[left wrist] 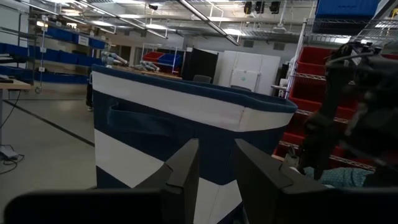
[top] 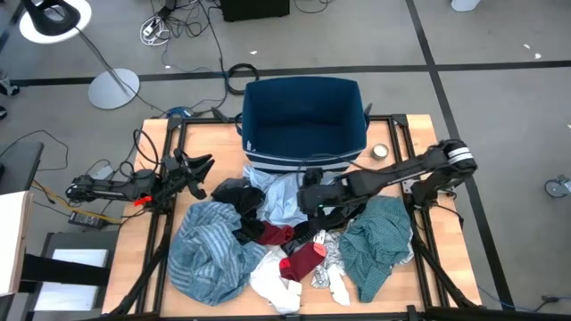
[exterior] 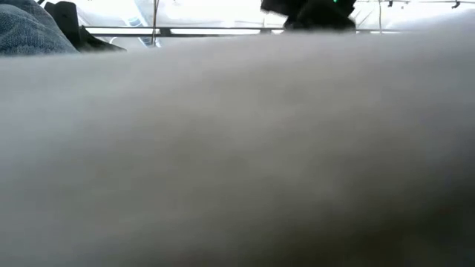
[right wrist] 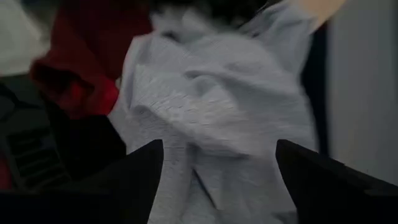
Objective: Sort clothes
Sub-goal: Put the light blue shirt into the blue laundry bin
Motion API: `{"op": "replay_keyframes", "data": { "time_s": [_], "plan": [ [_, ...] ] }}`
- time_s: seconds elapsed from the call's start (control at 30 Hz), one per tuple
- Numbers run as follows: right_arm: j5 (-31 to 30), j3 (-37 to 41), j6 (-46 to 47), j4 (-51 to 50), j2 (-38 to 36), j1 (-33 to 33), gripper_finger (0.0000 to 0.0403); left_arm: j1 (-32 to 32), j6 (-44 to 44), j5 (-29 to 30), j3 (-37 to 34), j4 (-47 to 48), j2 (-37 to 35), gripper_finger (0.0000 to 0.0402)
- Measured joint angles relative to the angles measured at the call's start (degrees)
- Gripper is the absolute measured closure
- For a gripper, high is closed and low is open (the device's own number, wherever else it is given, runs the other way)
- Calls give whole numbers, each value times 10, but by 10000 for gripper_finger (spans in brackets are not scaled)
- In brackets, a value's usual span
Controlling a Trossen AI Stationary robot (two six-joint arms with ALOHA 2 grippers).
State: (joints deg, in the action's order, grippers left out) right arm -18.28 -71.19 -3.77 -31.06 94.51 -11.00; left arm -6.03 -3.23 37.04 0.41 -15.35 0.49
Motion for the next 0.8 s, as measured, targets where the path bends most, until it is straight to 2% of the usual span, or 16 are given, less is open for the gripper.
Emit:
{"op": "replay_keyframes", "data": {
  "time_s": [0.1,0.2,0.27,0.37,0.4,0.57,0.8],
  "plan": [
    [20,-1,-3,7,29,10,114,0,0,0,0,0,0,296],
    [21,-1,-3,11,50,17,166,0,0,0,0,0,0,296],
    [20,-1,-5,12,52,18,231,0,0,0,0,0,0,296],
    [21,-1,-18,7,39,18,356,0,0,0,0,0,0,296],
    [21,-1,-23,6,30,18,378,0,0,0,0,0,0,296],
    [20,-1,-21,-13,-32,18,396,0,0,0,0,0,0,296],
    [16,-1,-11,-31,-126,18,399,0,0,0,0,0,0,296]
  ]
}}
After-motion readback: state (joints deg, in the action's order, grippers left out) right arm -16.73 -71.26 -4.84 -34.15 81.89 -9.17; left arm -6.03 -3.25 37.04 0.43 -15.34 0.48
